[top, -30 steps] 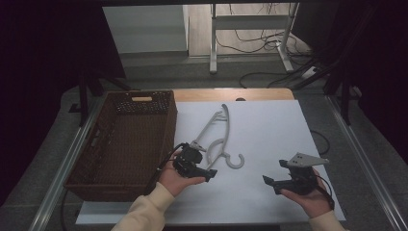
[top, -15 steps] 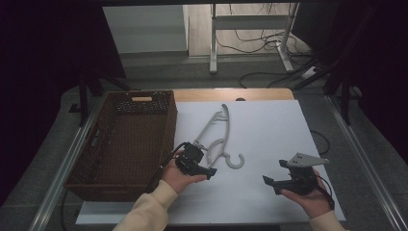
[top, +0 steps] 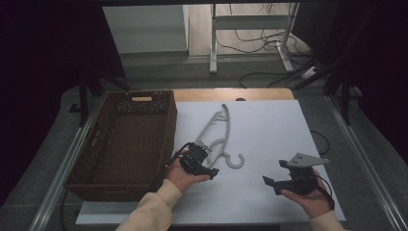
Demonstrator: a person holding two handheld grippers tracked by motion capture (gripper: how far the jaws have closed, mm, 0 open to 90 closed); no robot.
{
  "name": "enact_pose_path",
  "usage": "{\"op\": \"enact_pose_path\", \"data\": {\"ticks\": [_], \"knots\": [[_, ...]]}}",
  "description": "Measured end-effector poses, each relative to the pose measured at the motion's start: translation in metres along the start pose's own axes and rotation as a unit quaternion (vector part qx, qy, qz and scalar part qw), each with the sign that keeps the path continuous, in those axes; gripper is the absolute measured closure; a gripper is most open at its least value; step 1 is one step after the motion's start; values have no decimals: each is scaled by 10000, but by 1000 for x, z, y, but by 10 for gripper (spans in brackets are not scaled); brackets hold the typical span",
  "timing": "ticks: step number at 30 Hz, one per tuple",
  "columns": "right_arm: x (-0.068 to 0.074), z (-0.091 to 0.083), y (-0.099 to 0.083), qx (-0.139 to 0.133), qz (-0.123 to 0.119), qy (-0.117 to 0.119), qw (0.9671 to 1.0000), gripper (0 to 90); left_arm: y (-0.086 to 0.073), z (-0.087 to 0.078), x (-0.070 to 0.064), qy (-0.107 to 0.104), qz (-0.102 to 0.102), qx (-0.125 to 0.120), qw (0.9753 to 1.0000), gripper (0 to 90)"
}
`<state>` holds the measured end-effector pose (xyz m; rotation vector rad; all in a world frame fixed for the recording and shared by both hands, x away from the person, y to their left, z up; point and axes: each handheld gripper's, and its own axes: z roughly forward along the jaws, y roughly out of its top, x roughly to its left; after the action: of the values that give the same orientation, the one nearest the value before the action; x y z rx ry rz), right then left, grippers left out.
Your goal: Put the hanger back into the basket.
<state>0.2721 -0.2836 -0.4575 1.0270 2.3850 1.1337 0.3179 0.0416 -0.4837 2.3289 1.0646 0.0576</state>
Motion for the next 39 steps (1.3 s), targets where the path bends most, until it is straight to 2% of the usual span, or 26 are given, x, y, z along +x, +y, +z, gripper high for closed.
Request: {"op": "enact_pose_path", "data": {"ticks": [11, 16, 20, 24, 28, 32, 39], "knots": [[0, 1, 0, 29, -7, 22, 10000, 151, 1, 10, 3, -28, -83, 172, 9998, 308], [1, 2, 0, 36, -14, 26, 10000, 151, 2, 18, 1, 68, 0, 326, 9994, 324], [0, 1, 0, 27, -22, 31, 10000, 151, 4, 27, -1, -56, 38, 497, 9987, 327], [0, 0, -1, 25, -22, 20, 10000, 151, 4, 30, 0, -46, 7, 540, 9985, 341], [-1, 1, -1, 46, -19, 20, 10000, 151, 2, 33, 3, 25, -48, 575, 9983, 378], [-1, 1, -1, 41, -35, 21, 10000, 151, 2, 33, 3, 81, -78, 510, 9986, 407], [0, 1, 0, 30, -34, 49, 10000, 151, 2, 34, 2, 277, -24, 493, 9984, 512]]}}
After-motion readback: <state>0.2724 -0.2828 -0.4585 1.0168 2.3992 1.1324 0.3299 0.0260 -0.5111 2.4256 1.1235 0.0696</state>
